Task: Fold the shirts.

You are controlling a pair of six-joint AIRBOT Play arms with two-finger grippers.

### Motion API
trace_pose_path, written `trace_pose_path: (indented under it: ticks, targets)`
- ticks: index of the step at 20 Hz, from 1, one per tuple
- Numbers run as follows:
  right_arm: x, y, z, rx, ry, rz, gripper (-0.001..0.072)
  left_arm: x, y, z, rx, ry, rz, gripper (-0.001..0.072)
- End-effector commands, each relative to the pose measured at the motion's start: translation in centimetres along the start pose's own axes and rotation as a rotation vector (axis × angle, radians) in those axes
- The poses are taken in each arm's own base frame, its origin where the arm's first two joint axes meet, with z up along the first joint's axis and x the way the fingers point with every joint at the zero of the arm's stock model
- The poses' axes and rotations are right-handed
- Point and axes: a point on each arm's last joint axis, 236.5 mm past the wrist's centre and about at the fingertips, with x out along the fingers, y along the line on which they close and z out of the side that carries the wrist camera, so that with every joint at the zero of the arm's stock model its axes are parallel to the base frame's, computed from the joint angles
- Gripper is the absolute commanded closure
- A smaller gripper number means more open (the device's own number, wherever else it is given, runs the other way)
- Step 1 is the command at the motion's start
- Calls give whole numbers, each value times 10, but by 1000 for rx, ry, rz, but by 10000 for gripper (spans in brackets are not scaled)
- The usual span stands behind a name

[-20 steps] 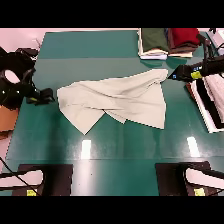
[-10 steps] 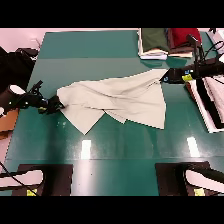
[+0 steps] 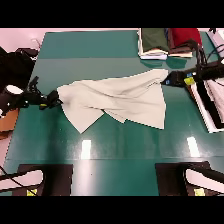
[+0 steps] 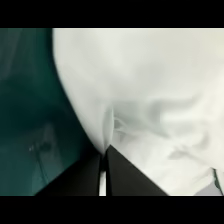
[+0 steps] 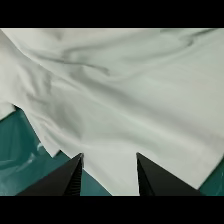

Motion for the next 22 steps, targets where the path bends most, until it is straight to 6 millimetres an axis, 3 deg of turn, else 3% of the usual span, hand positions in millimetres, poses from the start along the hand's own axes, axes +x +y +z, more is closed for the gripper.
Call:
trace_pose_path:
  ticks: [1, 3, 4, 5, 7, 9, 14, 17, 18, 20, 22]
  targets:
    - [8, -62, -67, 159, 142, -88, 332, -33, -27, 17, 109, -102, -35, 683]
    - [17, -96, -111, 311, 197, -100, 306, -47, -38, 16, 160, -122, -47, 683]
    - [22, -108, -133, 390, 224, -93, 237, -50, -41, 13, 172, -117, -53, 683]
    - [28, -115, -151, 449, 254, -83, 229, -50, -42, 10, 173, -108, -57, 683]
    - [44, -114, -179, 534, 315, -29, 230, -49, -41, 8, 173, -99, -57, 683]
    - [63, -96, -185, 564, 329, 70, 246, -49, -41, 8, 172, -98, -58, 683]
    - [100, -56, -170, 497, 345, 155, 289, -49, -42, 7, 171, -96, -59, 682]
    - [106, -34, -155, 371, 357, 159, 591, -51, -44, 5, 172, -86, -64, 682]
    - [102, -26, -145, 306, 334, 161, 692, -55, -48, 6, 177, -95, -72, 683]
    - [82, -12, -111, 202, 236, 156, 690, -80, -67, 15, 208, -165, -90, 683]
    - [37, 7, -60, 81, 61, 133, 690, -132, -105, 31, 300, -289, -125, 683]
